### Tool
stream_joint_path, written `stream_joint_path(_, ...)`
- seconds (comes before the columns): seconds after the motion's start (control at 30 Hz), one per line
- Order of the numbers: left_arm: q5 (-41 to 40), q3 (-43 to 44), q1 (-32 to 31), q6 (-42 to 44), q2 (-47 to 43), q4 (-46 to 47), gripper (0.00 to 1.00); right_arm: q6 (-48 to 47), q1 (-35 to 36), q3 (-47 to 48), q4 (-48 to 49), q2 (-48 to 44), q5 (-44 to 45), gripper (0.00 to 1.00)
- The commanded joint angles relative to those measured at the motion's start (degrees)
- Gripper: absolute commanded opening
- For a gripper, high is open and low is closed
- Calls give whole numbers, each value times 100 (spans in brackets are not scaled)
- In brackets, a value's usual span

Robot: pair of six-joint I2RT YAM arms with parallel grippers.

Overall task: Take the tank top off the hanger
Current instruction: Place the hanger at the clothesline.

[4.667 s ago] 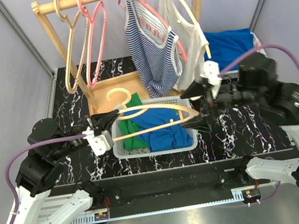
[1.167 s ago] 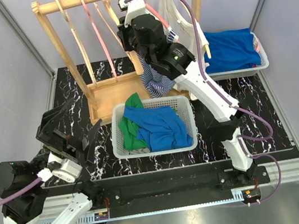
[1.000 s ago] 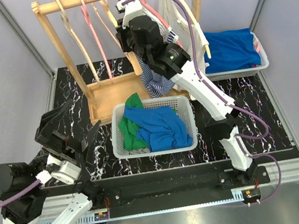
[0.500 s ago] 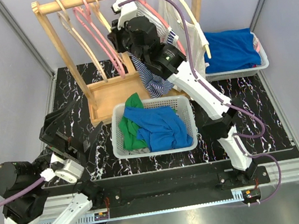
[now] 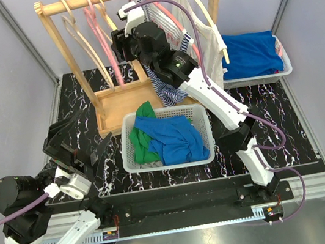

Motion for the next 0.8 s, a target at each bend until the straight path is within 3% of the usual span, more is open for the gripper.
stream_joint_path(0.0,100,75,-3,5,47,202,97,-227,57,-327,107,-634,-186,79)
stream_joint_path(0.07,127,57,-3,-13,74,210,97,-307,48,-617,81,-854,-326,99)
stream_joint_path(0.2,241,-30,-3,-144,65,219,97,-430,48,-1267,-112,-1731,-502,100)
stream_joint_path(0.37,215,-302,-3,-355,56,306,98,133,48,-3137,466,-3346,-450,100)
stream_joint_path(0.43,162,-329,-3,-574,135,395,99,-173,40,-4119,932,-3911,-511,100)
stream_joint_path(0.47,32,-347,6,-706,187,604,99,-775,48,-4456,1125,-4445,-581,100)
stream_joint_path(0.53,-101,-373,6,-1242,381,825,98,-1331,13,-5350,2073,-4844,-381,100)
stream_joint_path(0.63,-58,-312,6,-1726,741,878,95,-1773,-65,-5234,2314,-4864,111,100)
stream_joint_path(0.77,-31,-215,-3,-2148,1058,905,95,-1775,-320,-4566,1700,-4171,52,100)
